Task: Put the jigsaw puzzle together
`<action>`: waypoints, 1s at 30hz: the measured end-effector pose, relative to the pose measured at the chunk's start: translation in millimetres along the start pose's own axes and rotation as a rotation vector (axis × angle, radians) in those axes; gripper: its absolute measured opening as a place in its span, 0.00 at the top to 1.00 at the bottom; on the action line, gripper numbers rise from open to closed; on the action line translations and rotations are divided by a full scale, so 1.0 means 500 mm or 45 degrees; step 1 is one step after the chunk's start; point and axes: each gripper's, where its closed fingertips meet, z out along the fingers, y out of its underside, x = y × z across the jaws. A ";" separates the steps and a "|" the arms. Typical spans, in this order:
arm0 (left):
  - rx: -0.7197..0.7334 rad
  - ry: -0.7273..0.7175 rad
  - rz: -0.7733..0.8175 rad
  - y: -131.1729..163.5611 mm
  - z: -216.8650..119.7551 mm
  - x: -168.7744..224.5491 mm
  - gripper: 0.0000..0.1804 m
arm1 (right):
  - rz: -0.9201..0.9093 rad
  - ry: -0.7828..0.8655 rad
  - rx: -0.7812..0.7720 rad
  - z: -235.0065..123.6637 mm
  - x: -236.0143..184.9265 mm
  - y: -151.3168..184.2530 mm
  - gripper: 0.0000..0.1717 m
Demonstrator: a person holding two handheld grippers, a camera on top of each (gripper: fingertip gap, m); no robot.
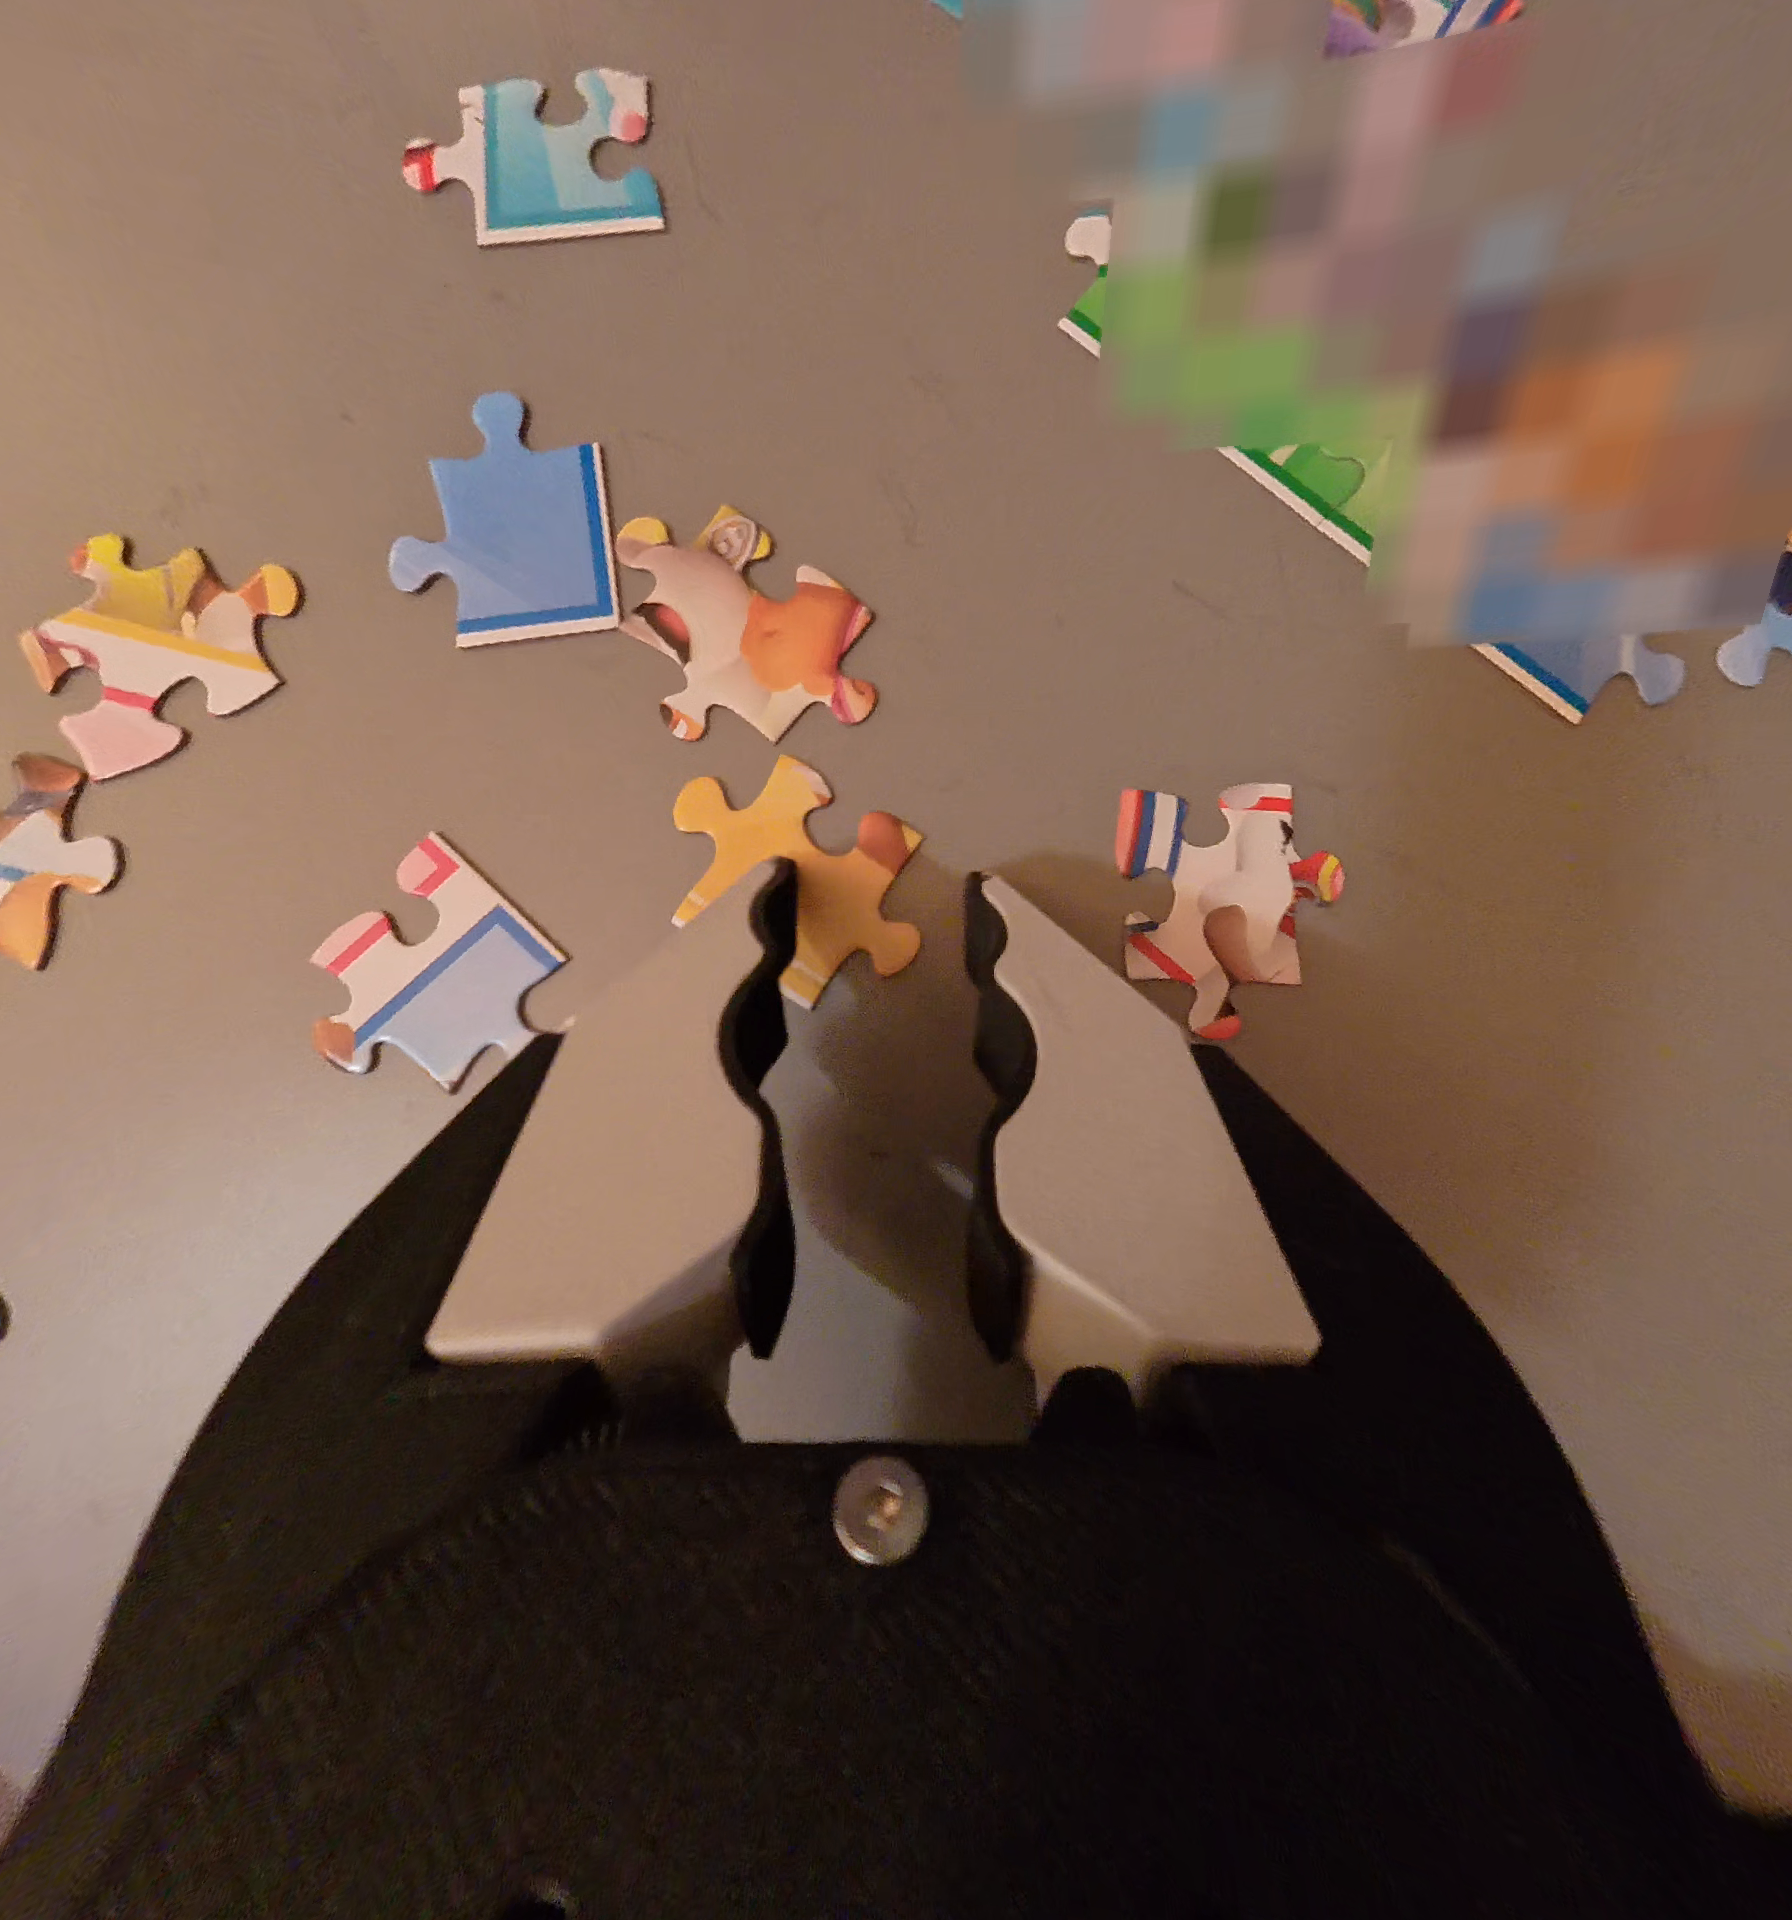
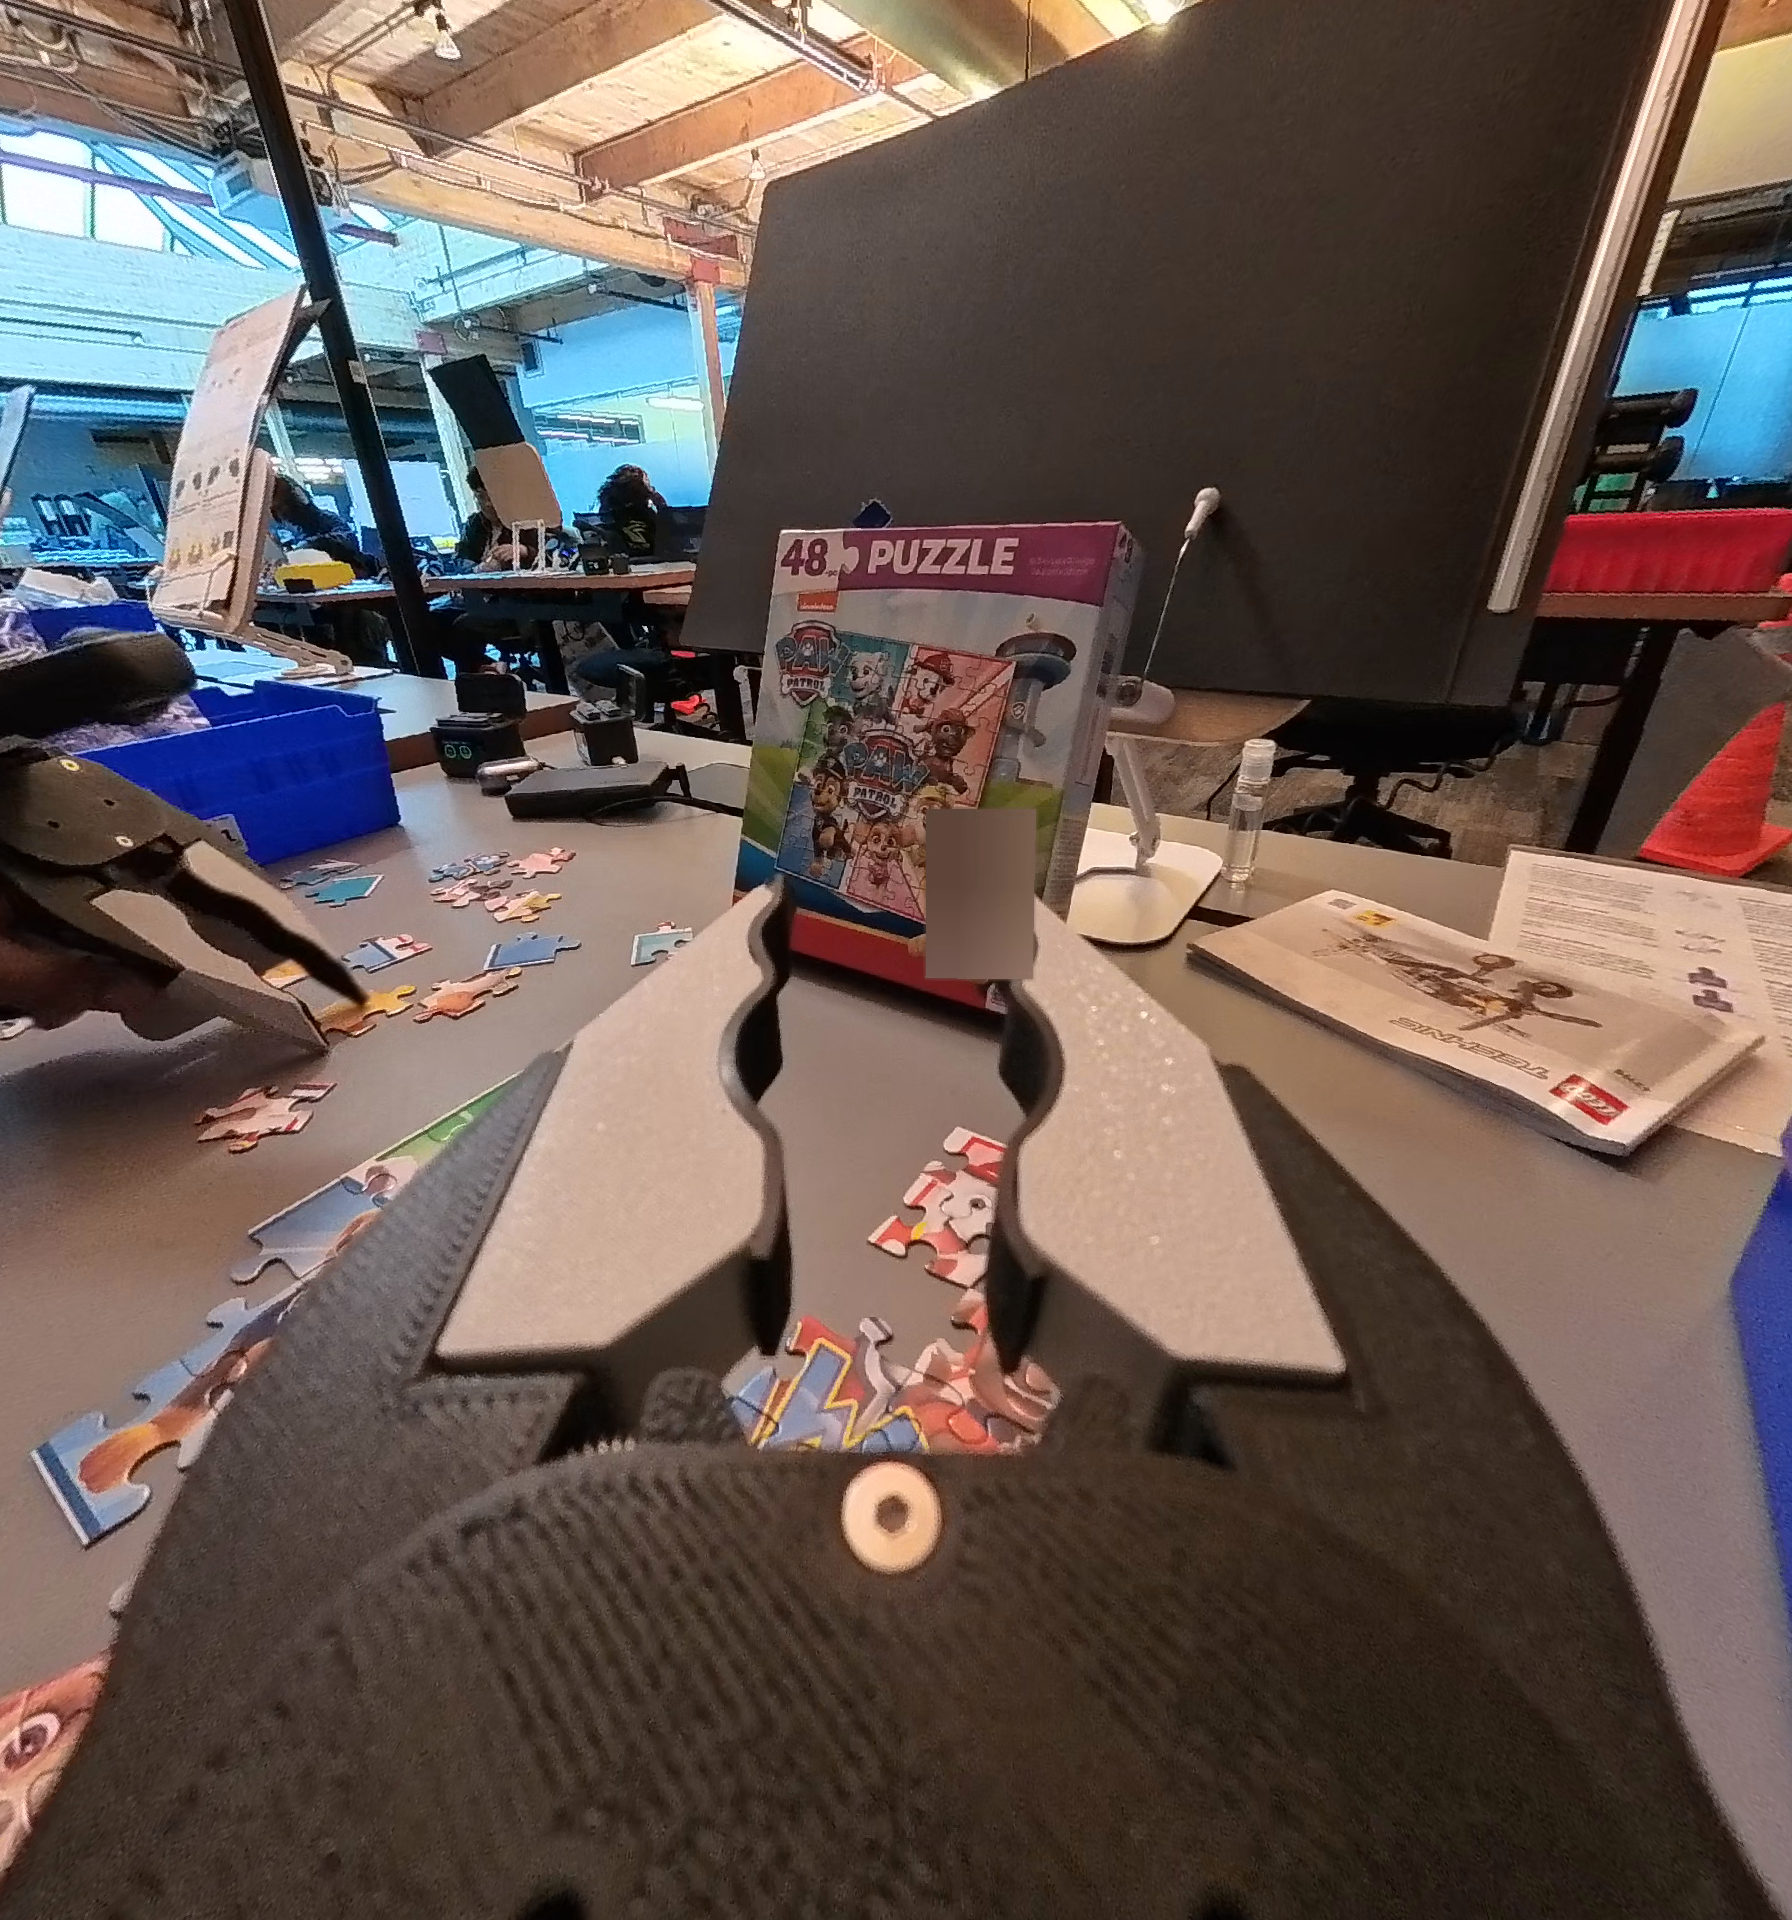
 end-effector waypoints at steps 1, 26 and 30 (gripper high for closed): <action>0.015 -0.031 -0.011 -0.003 -0.001 -0.009 0.77 | 0.000 -0.001 -0.001 0.000 -0.001 0.000 0.79; 0.047 0.075 -0.025 -0.013 0.008 0.017 0.89 | 0.004 -0.008 -0.005 -0.001 -0.005 0.002 0.78; 0.079 0.082 -0.017 -0.025 -0.005 0.022 0.89 | 0.006 -0.010 -0.006 -0.001 -0.005 0.001 0.78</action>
